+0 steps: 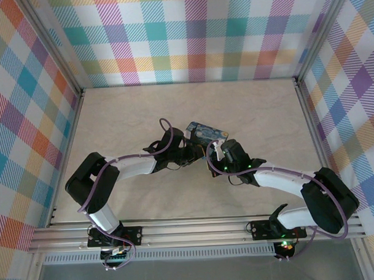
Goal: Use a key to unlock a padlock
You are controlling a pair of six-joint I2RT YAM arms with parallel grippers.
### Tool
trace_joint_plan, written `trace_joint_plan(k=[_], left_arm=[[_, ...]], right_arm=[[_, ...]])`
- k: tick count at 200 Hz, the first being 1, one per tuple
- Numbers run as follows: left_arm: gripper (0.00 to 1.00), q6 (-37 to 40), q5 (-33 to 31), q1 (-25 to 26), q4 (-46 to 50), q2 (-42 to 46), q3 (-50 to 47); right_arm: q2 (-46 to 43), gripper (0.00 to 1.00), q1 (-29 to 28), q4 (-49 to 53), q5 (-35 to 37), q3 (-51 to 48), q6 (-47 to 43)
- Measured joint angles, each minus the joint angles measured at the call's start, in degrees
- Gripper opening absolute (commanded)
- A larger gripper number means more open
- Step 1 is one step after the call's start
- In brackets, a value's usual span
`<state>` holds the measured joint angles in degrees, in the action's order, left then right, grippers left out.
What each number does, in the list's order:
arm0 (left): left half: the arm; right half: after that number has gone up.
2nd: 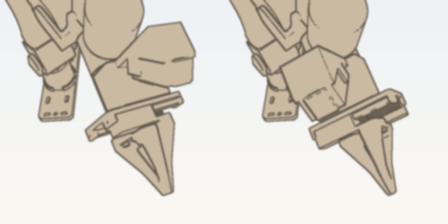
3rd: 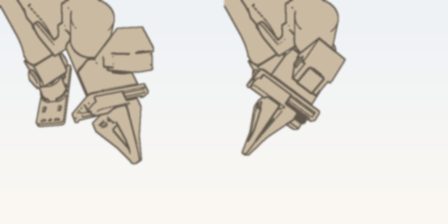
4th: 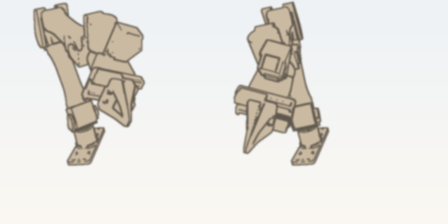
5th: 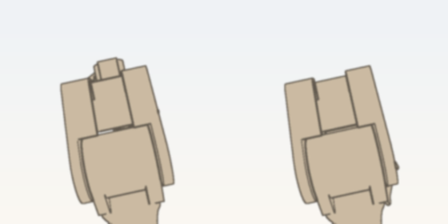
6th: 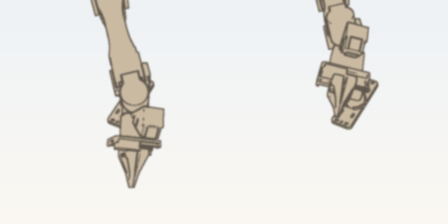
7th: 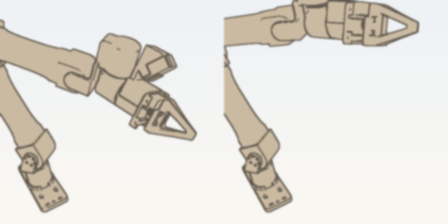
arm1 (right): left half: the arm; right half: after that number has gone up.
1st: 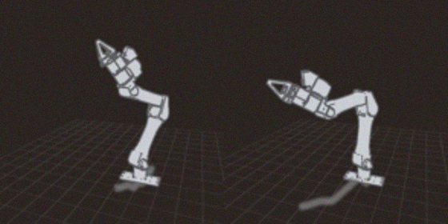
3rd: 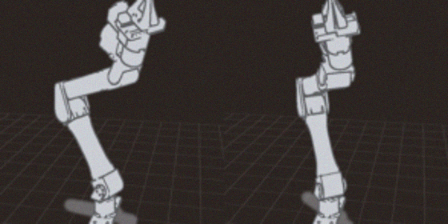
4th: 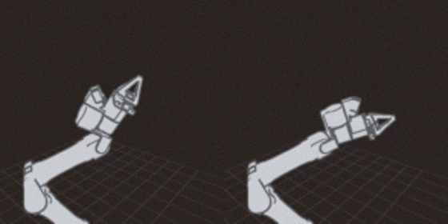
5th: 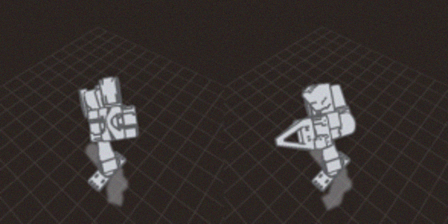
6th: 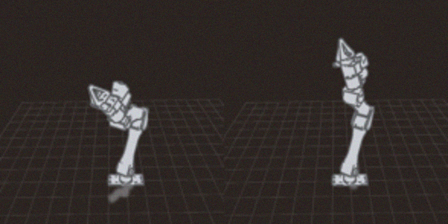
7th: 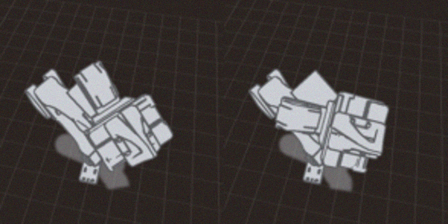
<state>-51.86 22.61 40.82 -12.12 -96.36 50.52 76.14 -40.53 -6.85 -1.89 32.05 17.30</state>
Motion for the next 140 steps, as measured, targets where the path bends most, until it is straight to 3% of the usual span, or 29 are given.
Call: trace_joint_plan(k=[140], left_arm=[[0.22, 0.0, -1.8, 0.0, 0.0, 0.5, 0.0]], right_arm=[[1.2, 0.0, 0.0, -3.3, -0.3, -0.2, 0.0]])
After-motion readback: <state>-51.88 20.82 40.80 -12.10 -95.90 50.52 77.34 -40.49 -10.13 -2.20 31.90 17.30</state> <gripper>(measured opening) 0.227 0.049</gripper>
